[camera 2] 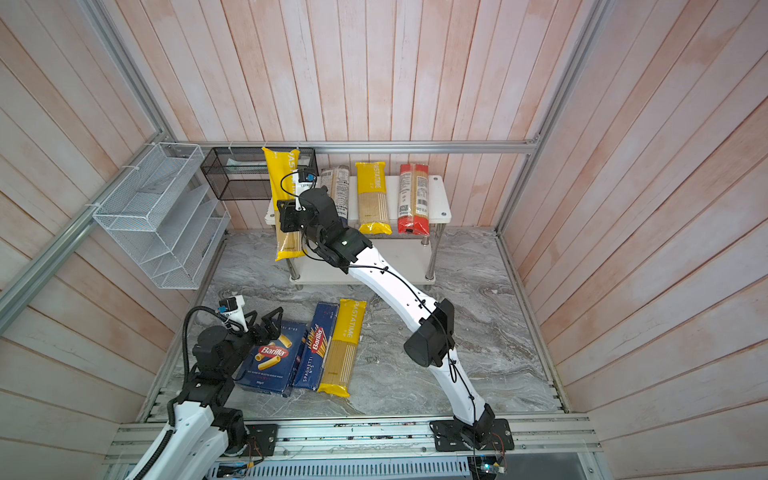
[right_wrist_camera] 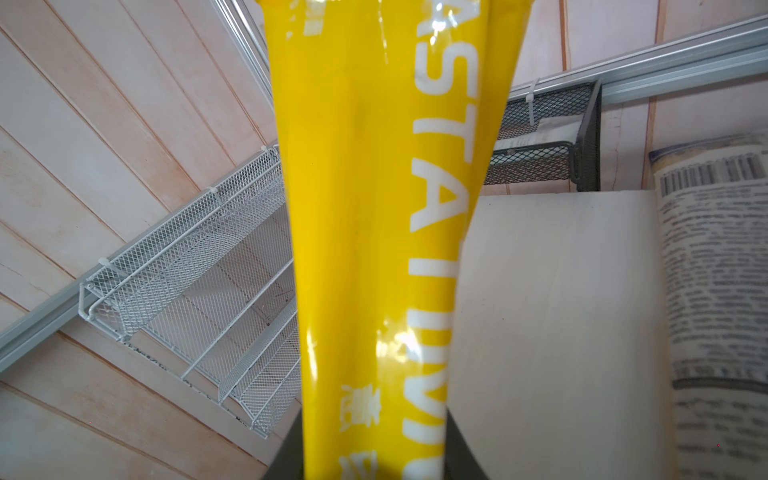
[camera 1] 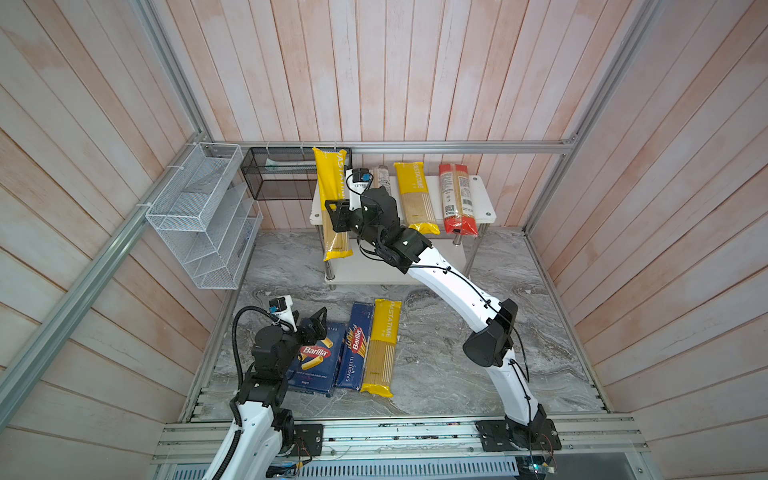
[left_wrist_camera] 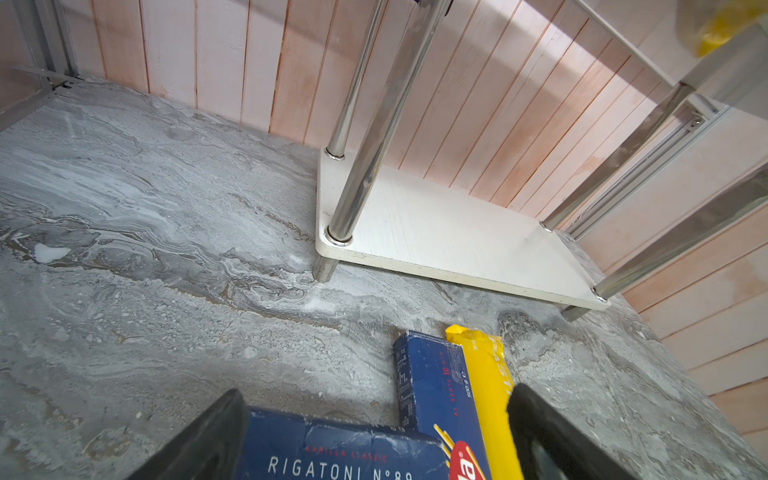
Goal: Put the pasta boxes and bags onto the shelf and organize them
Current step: 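Carry the hanging bag up over the shelf top with the right gripper, then lower the yellow bag onto the shelf top beside the clear spaghetti bag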
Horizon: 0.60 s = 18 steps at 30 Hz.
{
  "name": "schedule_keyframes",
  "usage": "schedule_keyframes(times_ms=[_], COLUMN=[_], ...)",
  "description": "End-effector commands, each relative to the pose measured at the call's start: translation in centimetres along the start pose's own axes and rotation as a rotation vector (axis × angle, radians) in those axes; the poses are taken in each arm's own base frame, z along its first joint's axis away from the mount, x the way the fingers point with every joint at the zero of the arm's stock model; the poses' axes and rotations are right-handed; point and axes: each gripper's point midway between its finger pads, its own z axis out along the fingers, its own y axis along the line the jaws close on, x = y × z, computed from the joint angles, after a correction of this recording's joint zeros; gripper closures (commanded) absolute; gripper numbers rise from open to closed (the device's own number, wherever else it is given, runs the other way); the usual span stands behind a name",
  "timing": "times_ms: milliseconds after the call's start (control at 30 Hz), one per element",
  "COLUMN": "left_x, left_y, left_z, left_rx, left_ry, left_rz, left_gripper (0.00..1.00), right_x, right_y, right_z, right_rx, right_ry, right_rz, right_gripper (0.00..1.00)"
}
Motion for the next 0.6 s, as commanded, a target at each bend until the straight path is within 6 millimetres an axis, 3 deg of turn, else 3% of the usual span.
schedule_keyframes(times_ms=[0,433,567], left_x=[0.2,0.2,0.2], left_y=[0.0,0.0,0.0], left_z=[0.0,0.0,0.0], left_rx=[0.007,0.008,0.007], left_ry=[-0.002,-0.002,-0.002], left_rz=[-0.003,-0.004,-0.003], left_gripper=[0.0,0.0,0.0], right_x=[-7.8,-9.3,-9.1], right_y=[2.2,-0.1,-0.3], right_z=[-2.1,-1.8,-1.5], right_rx=[-0.104,-0.107,-0.121], right_ry=[-0.221,-0.25,-0.246], right_rz=[0.066,0.143,0.163], right_gripper=[0.95,0.87,0.77])
